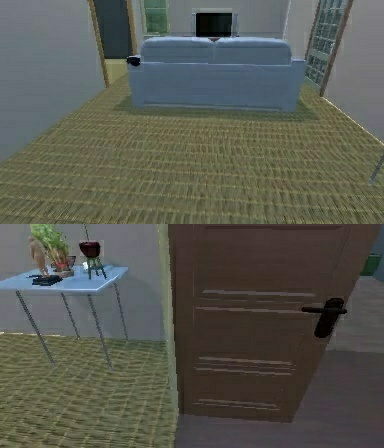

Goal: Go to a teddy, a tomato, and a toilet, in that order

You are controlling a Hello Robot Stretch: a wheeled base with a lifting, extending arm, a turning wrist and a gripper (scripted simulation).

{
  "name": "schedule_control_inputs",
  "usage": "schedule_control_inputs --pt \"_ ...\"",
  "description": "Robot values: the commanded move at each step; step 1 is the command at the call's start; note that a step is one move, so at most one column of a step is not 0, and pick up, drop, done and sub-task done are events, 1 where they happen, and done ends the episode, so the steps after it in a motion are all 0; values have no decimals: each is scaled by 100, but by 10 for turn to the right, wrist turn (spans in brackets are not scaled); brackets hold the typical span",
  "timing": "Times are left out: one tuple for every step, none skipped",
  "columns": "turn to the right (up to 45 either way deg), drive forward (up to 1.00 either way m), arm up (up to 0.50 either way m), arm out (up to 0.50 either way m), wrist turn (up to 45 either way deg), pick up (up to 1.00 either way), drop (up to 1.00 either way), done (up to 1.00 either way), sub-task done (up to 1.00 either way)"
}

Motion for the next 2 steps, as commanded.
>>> schedule_control_inputs --pt "0 30 0 0 0 0 0 0 0" --pt "-330 0 0 0 0 0 0 0 0"
